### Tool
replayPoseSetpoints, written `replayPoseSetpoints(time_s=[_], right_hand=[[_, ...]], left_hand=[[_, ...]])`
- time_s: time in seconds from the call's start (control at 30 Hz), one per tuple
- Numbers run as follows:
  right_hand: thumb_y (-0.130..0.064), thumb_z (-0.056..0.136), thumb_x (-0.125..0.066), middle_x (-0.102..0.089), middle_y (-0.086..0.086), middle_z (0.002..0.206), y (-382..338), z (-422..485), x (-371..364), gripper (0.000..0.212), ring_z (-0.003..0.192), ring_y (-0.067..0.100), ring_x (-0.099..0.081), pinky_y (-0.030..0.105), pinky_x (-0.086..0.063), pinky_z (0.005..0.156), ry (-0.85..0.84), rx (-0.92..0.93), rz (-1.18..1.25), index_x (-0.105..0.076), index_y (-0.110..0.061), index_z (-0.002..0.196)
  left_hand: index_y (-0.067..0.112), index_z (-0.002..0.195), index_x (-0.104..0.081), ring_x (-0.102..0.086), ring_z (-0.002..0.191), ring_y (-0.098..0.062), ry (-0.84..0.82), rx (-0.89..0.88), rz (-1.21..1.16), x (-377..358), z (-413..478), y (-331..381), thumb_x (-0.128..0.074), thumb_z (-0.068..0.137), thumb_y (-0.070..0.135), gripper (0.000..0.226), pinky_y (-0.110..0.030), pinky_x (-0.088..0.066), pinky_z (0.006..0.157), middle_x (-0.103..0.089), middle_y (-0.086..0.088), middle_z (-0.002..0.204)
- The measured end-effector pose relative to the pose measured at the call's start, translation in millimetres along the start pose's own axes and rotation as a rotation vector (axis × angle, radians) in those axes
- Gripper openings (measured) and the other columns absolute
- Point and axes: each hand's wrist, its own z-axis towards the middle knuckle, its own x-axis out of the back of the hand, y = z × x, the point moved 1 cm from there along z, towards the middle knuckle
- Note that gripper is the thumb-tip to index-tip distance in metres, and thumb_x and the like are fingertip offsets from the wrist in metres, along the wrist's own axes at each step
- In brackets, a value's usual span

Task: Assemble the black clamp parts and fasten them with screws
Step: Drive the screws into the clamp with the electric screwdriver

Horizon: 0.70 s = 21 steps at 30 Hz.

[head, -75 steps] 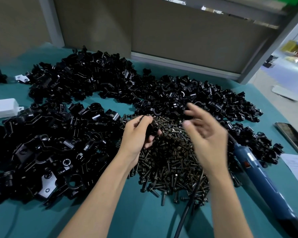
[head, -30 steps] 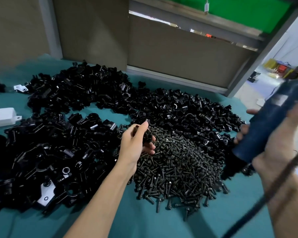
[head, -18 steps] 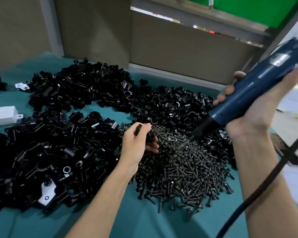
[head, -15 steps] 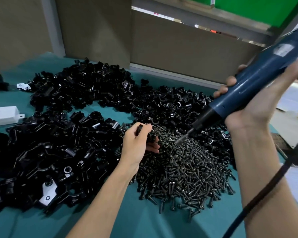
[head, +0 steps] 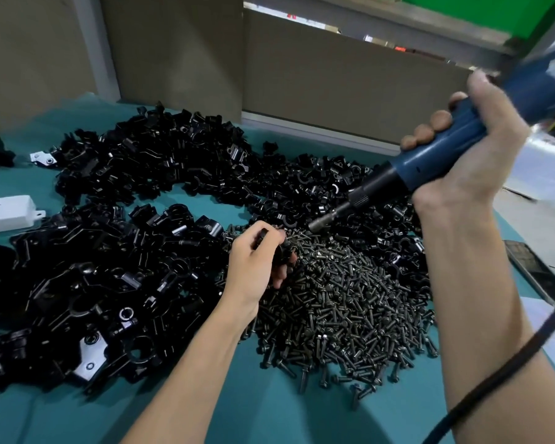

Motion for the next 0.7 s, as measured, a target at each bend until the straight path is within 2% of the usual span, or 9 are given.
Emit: replayPoseSetpoints(time_s=[0.1, 0.23, 0.7], right_hand=[[-0.02, 0.086, -0.063, -0.05, -0.001, 0.057, 2.5, -0.4, -7.7, 0.015, 0.047, 0.013, -0.046, 0.024, -0.043, 0.049, -0.039, -0.026, -0.04, -0.052, -0.014, 0.077], [-0.018, 0.088, -0.061, -0.048, 0.0, 0.056, 12.7, -4.9, -13.9, 0.016, 0.044, 0.014, -0.045, 0.023, -0.042, 0.047, -0.045, -0.063, -0.073, -0.05, -0.013, 0.077], [-0.02, 0.082, -0.064, -0.048, 0.001, 0.056, 19.7, -4.5, -15.7, 0.017, 0.045, 0.016, -0.045, 0.025, -0.041, 0.049, -0.052, -0.069, -0.14, -0.051, -0.014, 0.074]], left_hand=[[0.025, 0.07, -0.057, -0.044, 0.043, -0.014, -0.021, 0.019, 0.001, -1.0, -1.2, 2.6, -0.057, 0.081, 0.03, 0.012, -0.022, -0.028, 0.039, -0.067, -0.009, 0.064], [0.029, 0.066, -0.057, -0.04, 0.041, -0.013, -0.041, 0.012, -0.022, -1.6, -1.5, 4.1, -0.056, 0.081, 0.029, 0.016, -0.022, -0.025, 0.04, -0.068, -0.013, 0.066], [0.026, 0.064, -0.057, -0.036, 0.039, -0.014, -0.063, 0.038, -0.065, -2.5, -0.9, 1.2, -0.058, 0.078, 0.024, 0.014, -0.02, -0.024, 0.037, -0.066, -0.013, 0.061]])
